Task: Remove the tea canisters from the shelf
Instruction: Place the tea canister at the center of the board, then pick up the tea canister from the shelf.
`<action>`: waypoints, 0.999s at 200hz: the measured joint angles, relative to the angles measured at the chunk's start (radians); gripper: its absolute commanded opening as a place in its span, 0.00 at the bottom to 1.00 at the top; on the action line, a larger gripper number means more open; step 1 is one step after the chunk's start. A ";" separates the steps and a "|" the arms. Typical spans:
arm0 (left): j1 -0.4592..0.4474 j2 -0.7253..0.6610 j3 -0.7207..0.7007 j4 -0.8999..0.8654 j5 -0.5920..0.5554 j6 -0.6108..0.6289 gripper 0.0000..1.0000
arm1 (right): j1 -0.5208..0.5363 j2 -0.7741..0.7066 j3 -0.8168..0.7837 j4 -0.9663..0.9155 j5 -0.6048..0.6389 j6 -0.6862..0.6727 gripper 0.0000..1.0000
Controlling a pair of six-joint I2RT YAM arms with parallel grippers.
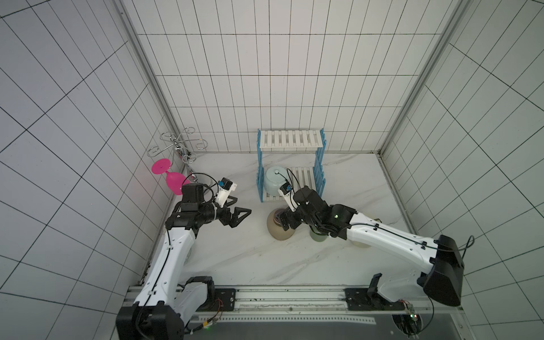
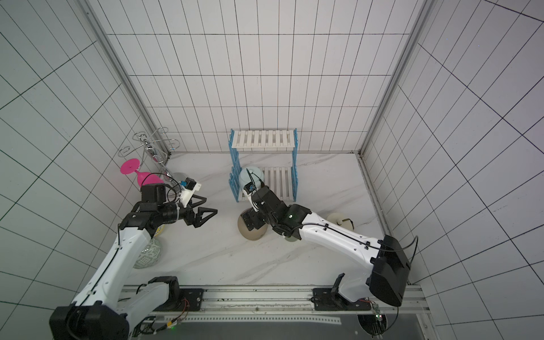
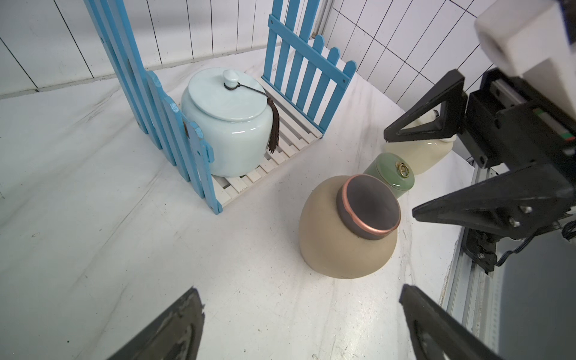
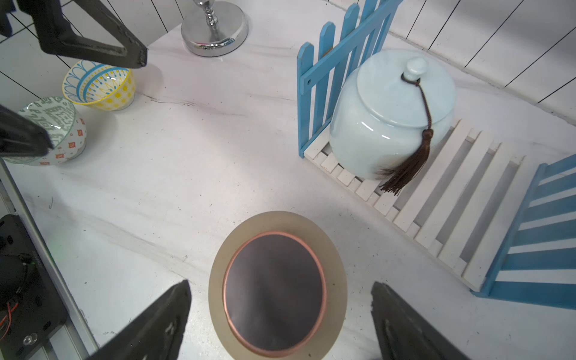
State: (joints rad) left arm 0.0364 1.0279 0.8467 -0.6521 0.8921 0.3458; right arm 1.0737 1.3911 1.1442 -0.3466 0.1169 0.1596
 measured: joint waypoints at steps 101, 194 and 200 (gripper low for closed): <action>-0.085 0.103 0.224 -0.045 -0.061 -0.054 0.99 | -0.144 -0.185 0.032 -0.081 0.016 -0.040 0.93; -0.274 0.316 0.447 -0.115 -0.315 -0.066 0.99 | -0.317 -0.418 -0.061 -0.111 0.049 -0.104 0.94; -0.283 0.330 0.460 -0.117 -0.327 -0.072 0.99 | -0.323 -0.434 -0.074 -0.111 0.055 -0.111 0.94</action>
State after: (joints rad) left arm -0.2462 1.3582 1.3071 -0.7692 0.5655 0.2733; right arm 0.7506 0.9569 1.0706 -0.4576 0.1722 0.0490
